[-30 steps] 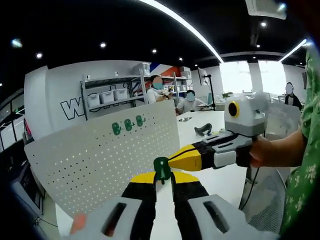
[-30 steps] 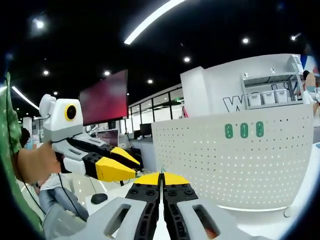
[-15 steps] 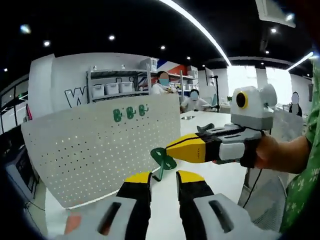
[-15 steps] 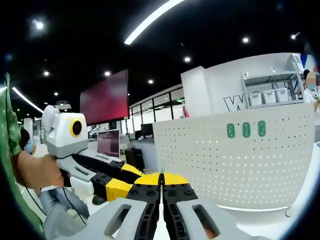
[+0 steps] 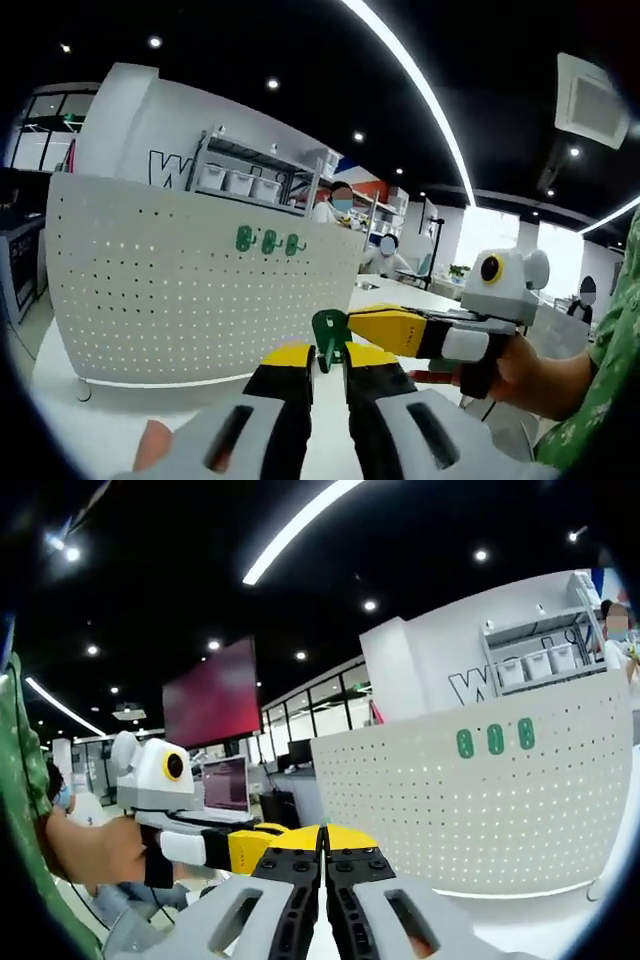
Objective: Insert the hook assembly into the mounting plate slot until the hook locks in place.
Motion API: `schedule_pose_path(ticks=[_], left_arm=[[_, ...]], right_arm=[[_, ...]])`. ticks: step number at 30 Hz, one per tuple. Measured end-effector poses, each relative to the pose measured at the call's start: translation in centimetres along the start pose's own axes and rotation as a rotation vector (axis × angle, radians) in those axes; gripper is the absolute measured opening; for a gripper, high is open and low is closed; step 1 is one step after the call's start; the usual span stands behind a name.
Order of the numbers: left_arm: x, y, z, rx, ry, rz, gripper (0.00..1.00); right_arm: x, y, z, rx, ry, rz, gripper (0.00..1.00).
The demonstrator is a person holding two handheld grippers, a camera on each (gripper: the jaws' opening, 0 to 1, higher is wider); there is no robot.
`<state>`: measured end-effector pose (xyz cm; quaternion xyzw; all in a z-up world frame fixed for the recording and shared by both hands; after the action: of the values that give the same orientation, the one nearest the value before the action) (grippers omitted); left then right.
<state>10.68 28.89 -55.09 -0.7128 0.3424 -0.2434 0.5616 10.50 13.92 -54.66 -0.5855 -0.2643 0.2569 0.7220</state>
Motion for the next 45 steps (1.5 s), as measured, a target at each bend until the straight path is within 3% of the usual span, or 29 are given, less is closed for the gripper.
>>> schedule_pose_path(ticks=[9,24,35,40,45], left_arm=[[0.3,-0.4,-0.4,-0.028,0.019,-0.040,0.06],[0.5,-0.4,-0.6,-0.048,0.023,-0.031,0.04],[0.5,-0.4,-0.5,0.028,-0.055,0.006,0.03],[0.6,-0.3,-0.4,0.049,-0.095,0.019,0.03],[0.5,-0.3,-0.4,0.059,-0.106,0.017,0.03]], right_arm=[[-0.2,-0.4,0.2,0.051,-0.018,-0.027,0.00],[-0.4,-0.4,0.2,0.067,-0.020,-0.038,0.00],[0.4,-0.4,0.7,-0.070,0.028,0.017,0.00],[0.8,-0.4,1.0,-0.202,0.083,0.074,0.00],[0.8,-0.5,1.0,-0.238,0.071,0.080,0.00]])
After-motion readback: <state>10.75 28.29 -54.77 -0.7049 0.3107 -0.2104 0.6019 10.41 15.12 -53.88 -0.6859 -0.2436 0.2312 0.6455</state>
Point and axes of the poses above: the point that each gripper's makers call its tool centre point, and the gripper's own axes: x roughly forward along the fingers, z roughly to its left, y roughly out of its underside, the point moved 9 cm from there along -x, roughly backward along the fingers, and after that the axes turned 3 degrees about y, right-handed, at the moved point
